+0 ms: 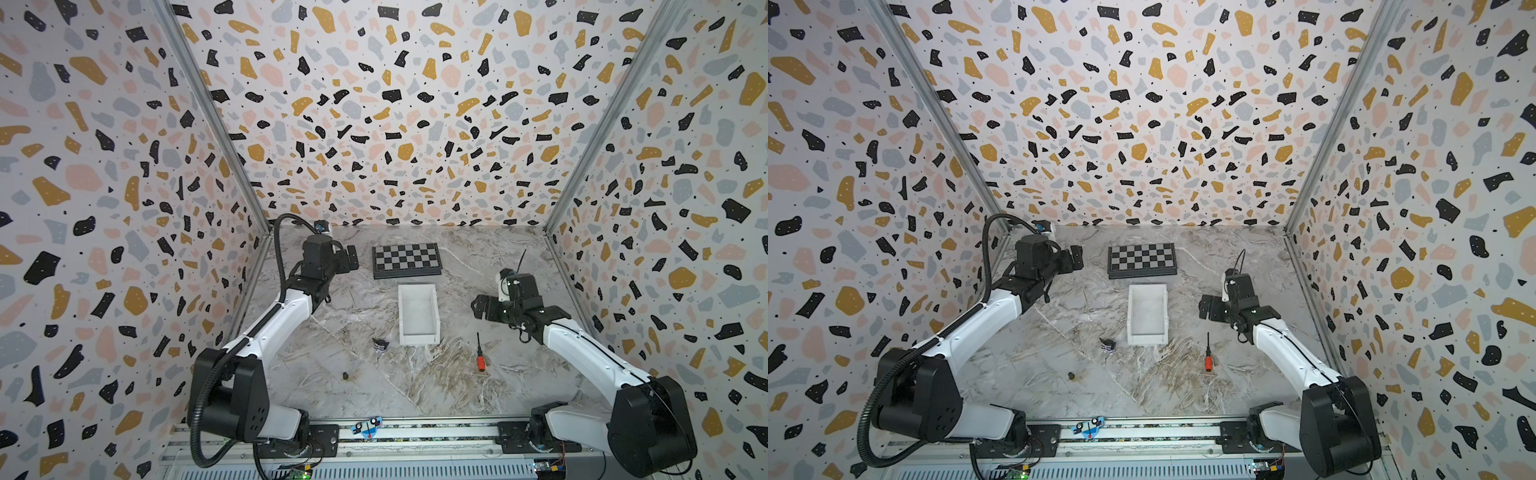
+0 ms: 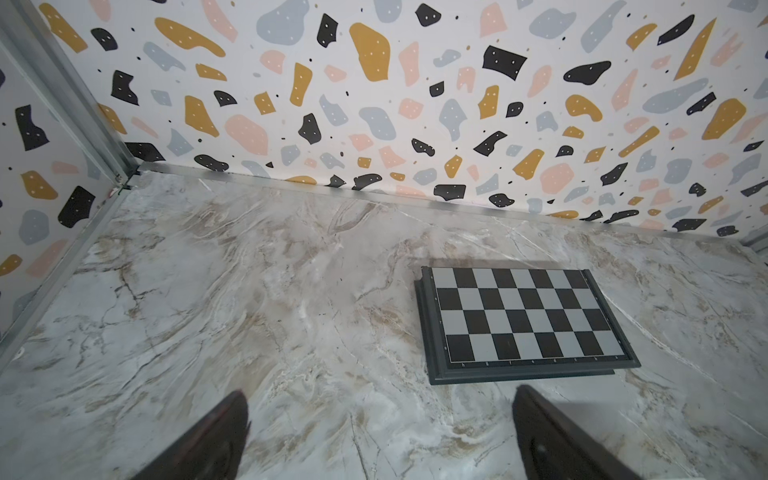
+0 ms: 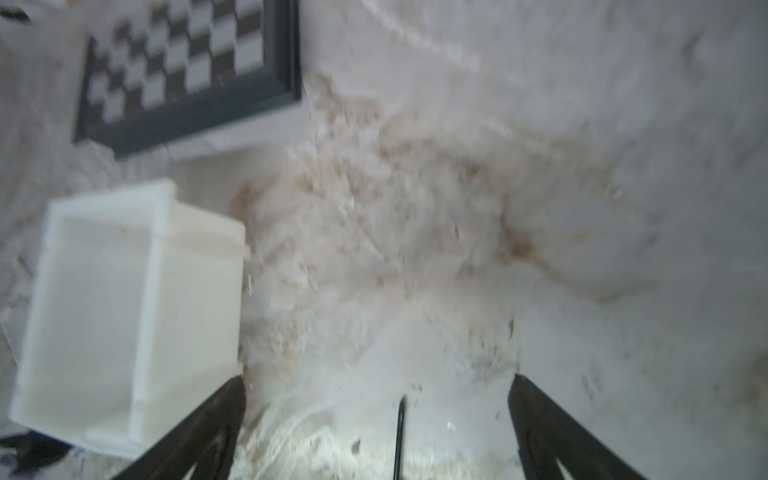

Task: Put the screwdriver in the bin
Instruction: Pick up the screwdriver from the bottom-right of the table.

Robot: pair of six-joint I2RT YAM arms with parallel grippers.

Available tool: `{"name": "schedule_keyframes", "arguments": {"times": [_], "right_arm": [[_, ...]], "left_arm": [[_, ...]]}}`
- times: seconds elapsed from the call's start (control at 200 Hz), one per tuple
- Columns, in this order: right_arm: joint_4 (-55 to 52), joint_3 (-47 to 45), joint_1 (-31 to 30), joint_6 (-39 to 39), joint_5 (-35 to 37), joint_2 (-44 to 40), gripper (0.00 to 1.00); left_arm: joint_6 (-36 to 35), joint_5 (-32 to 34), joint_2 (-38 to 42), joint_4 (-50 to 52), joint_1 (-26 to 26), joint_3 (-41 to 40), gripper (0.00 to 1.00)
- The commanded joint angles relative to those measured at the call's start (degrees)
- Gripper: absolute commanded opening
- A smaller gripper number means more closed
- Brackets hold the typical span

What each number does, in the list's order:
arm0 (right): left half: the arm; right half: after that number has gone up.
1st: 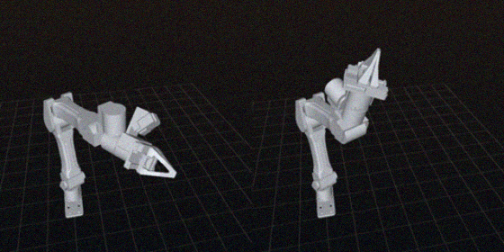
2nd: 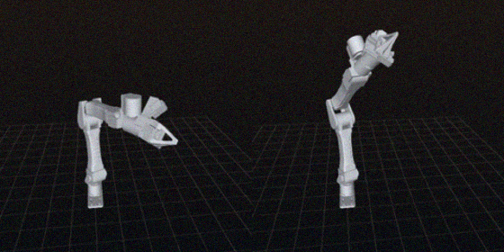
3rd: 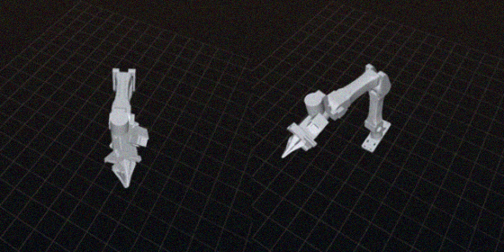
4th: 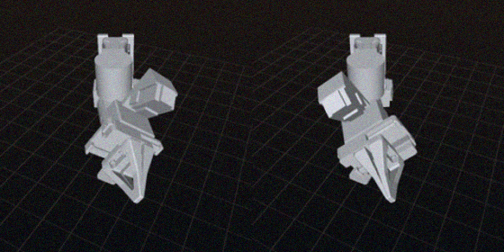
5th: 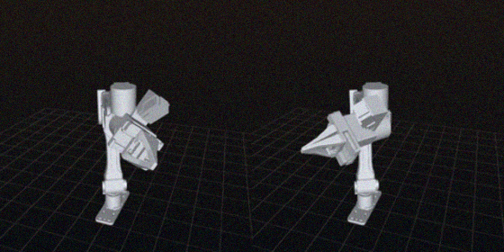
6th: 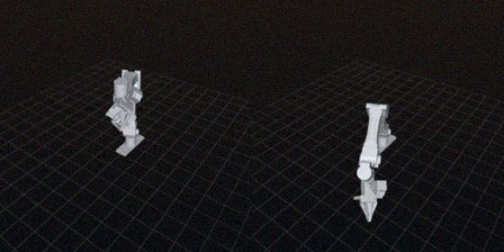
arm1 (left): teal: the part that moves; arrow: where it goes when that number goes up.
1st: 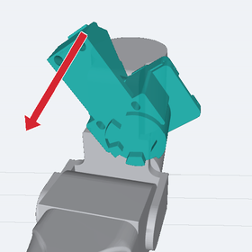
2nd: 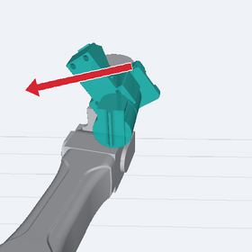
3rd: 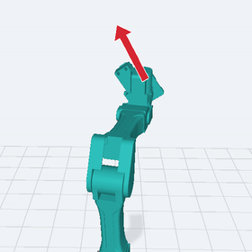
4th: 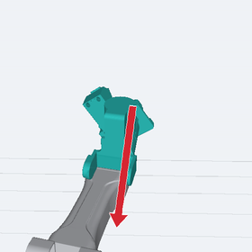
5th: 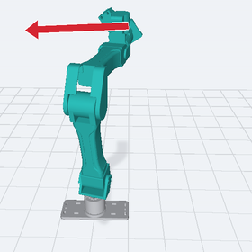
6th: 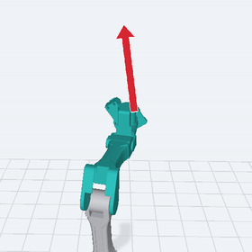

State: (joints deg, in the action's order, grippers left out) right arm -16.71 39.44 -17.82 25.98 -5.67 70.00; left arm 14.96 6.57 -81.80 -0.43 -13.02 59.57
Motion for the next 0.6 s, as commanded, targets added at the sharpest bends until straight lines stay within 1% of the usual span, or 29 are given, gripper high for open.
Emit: {"name": "schedule_keyframes", "arguments": {"times": [0.0, 0.085, 0.155, 0.295, 0.511, 0.596], "right_arm": [[-5.59, -2.99, -4.84, 6.04, 4.19, -0.97, 1.00], [-7.02, -4.41, -9.04, 7.64, 8.37, -3.29, 0.97], [-8.57, -5.39, -9.40, 8.96, 8.31, -5.16, 0.95], [-11.25, -6.78, -9.48, 10.42, 8.29, -7.62, 0.87], [-12.46, -7.97, -12.26, 13.29, 8.20, -7.69, 0.69], [-13.44, -7.68, -12.84, 13.99, 8.87, -6.95, 0.66]], "left_arm": [[-2.04, 1.87, -0.26, -0.27, -0.43, 0.28, 1.00], [-2.04, 2.90, -0.29, -0.06, -0.43, 0.41, 1.00], [-2.13, 3.39, -0.20, -0.19, -0.43, 0.37, 1.00], [-2.28, 4.11, 0.23, -0.52, -0.43, 0.19, 1.00], [-2.24, 4.85, 0.65, -0.63, -0.43, 0.00, 1.00], [-2.40, 5.03, 0.75, -0.75, -0.43, -0.11, 1.00]]}}
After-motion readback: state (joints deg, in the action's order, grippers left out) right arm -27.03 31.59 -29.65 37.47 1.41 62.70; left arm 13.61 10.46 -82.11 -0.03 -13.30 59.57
